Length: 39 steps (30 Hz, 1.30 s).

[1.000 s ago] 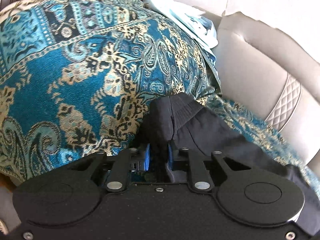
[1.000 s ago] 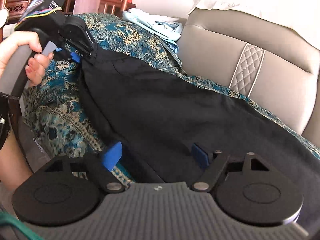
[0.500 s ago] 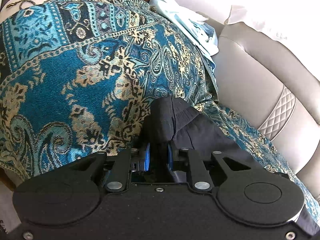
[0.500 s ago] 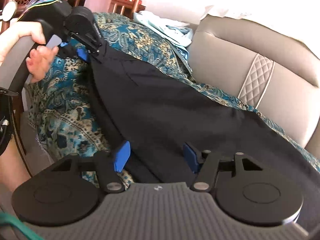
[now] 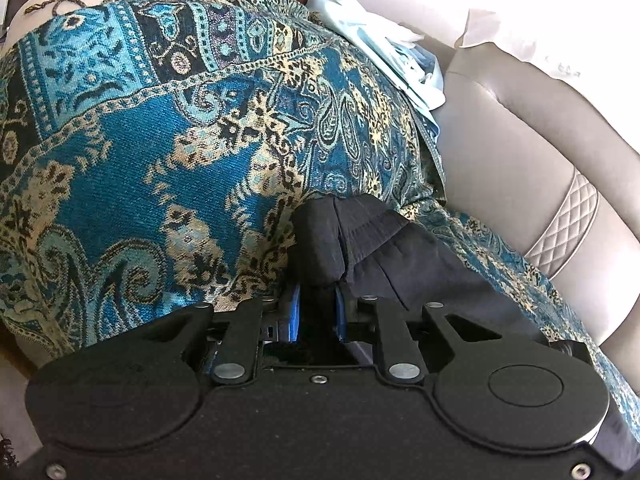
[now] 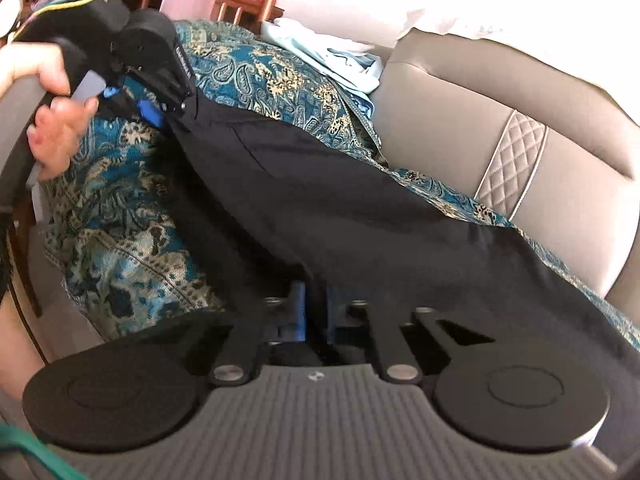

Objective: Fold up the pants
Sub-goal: 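Lift the held trousers with both grippers and fold them over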

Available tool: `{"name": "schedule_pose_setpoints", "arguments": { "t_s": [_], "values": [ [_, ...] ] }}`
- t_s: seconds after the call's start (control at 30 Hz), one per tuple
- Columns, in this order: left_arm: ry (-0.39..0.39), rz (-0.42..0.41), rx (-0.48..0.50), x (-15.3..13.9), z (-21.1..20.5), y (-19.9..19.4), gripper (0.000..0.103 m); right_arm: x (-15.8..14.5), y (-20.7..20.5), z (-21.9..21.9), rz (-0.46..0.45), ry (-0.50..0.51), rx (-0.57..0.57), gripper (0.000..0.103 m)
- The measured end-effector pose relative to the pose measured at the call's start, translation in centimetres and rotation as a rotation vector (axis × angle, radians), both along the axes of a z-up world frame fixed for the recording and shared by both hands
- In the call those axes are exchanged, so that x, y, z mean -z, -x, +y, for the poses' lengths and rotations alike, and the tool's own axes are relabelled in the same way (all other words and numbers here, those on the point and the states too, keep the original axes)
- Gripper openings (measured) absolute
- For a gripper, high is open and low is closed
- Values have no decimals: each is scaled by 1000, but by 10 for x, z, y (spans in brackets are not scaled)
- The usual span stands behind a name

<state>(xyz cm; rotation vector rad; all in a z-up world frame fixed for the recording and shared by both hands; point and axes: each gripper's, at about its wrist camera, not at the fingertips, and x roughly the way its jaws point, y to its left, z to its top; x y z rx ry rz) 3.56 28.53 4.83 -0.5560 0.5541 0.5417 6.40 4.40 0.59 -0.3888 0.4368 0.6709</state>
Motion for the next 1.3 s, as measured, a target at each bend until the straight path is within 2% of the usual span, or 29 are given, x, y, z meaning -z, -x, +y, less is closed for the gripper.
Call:
{"name": "schedule_pose_setpoints", "arguments": {
  "t_s": [0.13,0.23,0.33,0.43,0.47,0.5,0.53,0.67,0.73,1.07,1.1,1.13,1.17,1.23,1.3],
  "values": [
    [-30,30,-10,2,-1,-1,17,1,16,-3,-26,18,-32,12],
    [-44,66,-11,7,0,-4,18,11,21,-14,-77,56,11,14],
    [-58,84,-7,10,0,-6,18,16,24,-41,-128,79,90,15],
    [-63,89,2,12,0,-6,19,18,24,-82,-126,102,198,15],
    [-62,91,3,12,1,-6,19,18,24,-97,-129,111,232,18],
    [-58,94,3,13,1,-6,19,18,25,-112,-129,123,268,27],
    [-54,95,1,13,2,-6,20,17,24,-130,-125,135,310,34],
    [-29,102,-13,14,7,-5,21,14,15,-209,-94,196,527,37],
    [-24,108,-19,14,8,-7,21,12,4,-256,-51,202,670,41],
    [-57,139,-33,16,3,-10,28,-7,-43,-466,163,8,1290,43],
    [-68,152,-30,16,1,-10,30,-7,-46,-481,175,-8,1340,46],
    [-83,165,-24,15,-2,-11,32,-7,-46,-498,192,-34,1385,56],
    [-101,176,-19,13,-5,-12,33,-8,-47,-513,206,-62,1423,61],
    [-141,199,-10,9,-11,-10,37,-9,-48,-533,205,-89,1472,92],
    [-168,222,-7,3,-17,-7,41,-11,-49,-547,177,-71,1530,101]
  ]
}}
